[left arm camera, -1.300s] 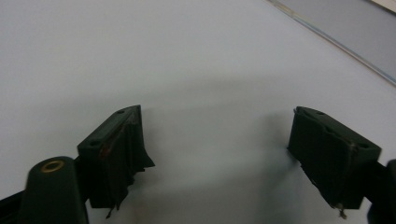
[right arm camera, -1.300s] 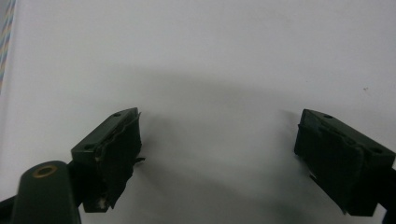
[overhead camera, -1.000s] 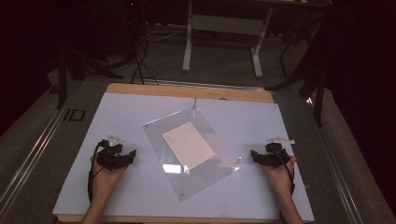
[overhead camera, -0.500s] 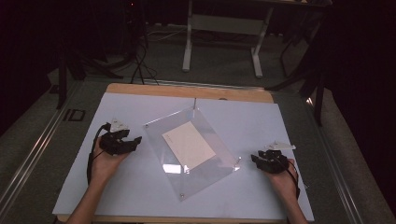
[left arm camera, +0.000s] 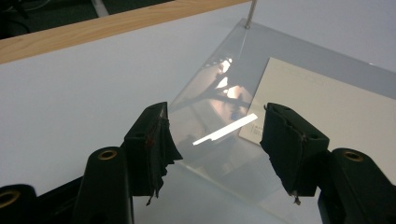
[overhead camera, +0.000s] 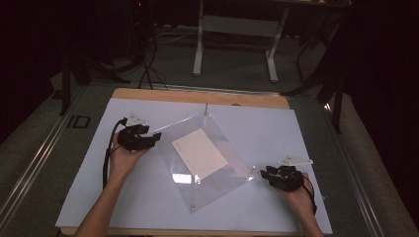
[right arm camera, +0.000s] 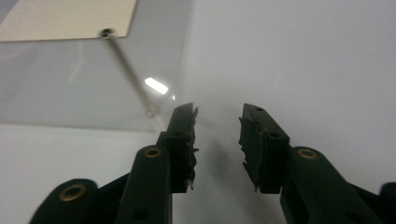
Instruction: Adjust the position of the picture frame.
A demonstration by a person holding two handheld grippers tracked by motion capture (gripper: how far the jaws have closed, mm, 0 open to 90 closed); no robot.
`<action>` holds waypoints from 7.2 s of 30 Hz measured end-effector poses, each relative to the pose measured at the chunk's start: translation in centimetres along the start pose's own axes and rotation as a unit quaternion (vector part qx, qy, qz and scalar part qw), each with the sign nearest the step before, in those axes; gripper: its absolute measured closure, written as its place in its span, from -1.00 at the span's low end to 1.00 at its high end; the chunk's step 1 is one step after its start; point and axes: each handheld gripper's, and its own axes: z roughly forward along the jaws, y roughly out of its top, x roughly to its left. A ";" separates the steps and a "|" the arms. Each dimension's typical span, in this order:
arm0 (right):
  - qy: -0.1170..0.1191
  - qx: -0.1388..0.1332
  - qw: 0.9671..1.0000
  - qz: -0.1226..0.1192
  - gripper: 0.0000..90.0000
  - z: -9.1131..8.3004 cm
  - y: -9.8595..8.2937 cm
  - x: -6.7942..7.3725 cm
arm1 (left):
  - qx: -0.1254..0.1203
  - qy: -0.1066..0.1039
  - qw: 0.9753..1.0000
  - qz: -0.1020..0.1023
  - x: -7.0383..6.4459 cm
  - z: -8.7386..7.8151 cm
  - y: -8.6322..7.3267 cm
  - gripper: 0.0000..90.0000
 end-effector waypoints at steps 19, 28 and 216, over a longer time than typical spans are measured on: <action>0.041 -0.015 0.998 -0.043 0.51 0.2 0.7 2.6 | 0.019 -0.011 1.000 0.014 -0.5 2.9 1.7 -0.02; 0.043 -0.022 0.998 -0.050 0.54 1.0 1.9 3.4 | 0.017 -0.018 0.999 0.025 -1.2 3.9 2.5 -0.03; 0.141 -0.107 0.979 0.098 0.68 1.7 8.3 -2.2 | 0.064 -0.041 0.997 -0.009 0.2 6.3 6.3 0.87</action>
